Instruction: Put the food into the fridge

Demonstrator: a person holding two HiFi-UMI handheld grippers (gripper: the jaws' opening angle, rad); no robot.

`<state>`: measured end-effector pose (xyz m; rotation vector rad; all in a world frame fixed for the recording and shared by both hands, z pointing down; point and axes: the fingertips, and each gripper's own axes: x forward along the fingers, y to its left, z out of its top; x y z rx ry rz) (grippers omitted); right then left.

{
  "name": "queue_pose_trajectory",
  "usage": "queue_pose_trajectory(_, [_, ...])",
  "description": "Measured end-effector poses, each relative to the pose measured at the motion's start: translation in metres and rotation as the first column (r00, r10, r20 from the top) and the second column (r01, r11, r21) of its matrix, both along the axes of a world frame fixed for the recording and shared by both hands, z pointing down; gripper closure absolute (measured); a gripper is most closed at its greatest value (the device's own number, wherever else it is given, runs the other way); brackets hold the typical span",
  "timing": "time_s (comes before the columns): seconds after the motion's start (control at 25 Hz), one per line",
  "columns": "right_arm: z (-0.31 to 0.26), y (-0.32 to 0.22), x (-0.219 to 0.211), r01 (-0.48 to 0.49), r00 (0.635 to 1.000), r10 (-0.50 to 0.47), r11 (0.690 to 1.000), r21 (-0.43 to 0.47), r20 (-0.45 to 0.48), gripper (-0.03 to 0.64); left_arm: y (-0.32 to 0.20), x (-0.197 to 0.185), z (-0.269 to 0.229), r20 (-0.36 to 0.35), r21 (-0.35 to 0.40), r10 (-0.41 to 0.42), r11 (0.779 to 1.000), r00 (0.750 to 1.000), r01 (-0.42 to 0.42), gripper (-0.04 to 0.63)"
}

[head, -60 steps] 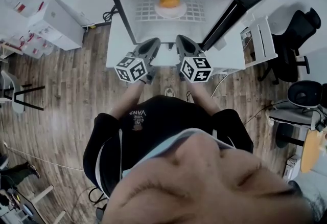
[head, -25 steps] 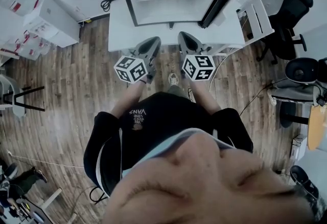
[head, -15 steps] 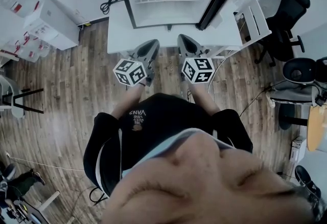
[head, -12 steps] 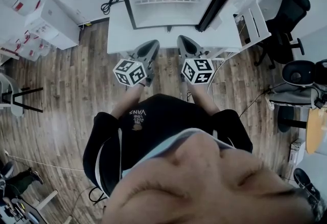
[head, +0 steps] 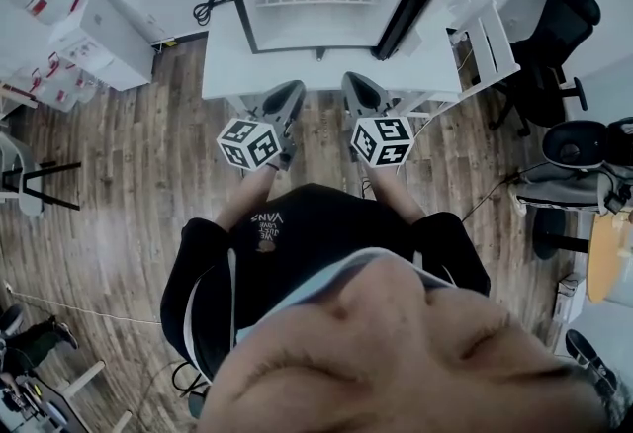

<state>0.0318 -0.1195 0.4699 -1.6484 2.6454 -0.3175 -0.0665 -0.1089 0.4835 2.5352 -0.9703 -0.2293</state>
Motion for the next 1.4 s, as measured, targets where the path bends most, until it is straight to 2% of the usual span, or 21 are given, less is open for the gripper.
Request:
queue_pose_trajectory(0.28, [-0.001, 0.014, 0.007, 0.023, 1.0, -0.023, 1.0, -0.001, -0.007, 0.604, 0.014, 0.008, -0.001, -0.022, -0.008, -0.021, 1.0, 1.0, 0.021, 0.572])
queue_pose_trajectory(0.76, [0.002, 0.034, 0.017, 0.049, 0.999, -0.049, 0.999, -0.007, 0.002, 0.604, 0.036, 0.01, -0.001, 0.005, -0.003, -0.078, 0.997, 0.997, 0.078, 0.574])
queue_pose_trajectory(1.4, [0.001, 0.04, 0.026, 0.054, 0.999, -0.054, 0.999, 0.004, -0.004, 0.604, 0.045, 0.017, -0.002, 0.014, -0.001, -0.094, 0.996, 0.995, 0.094, 0.573])
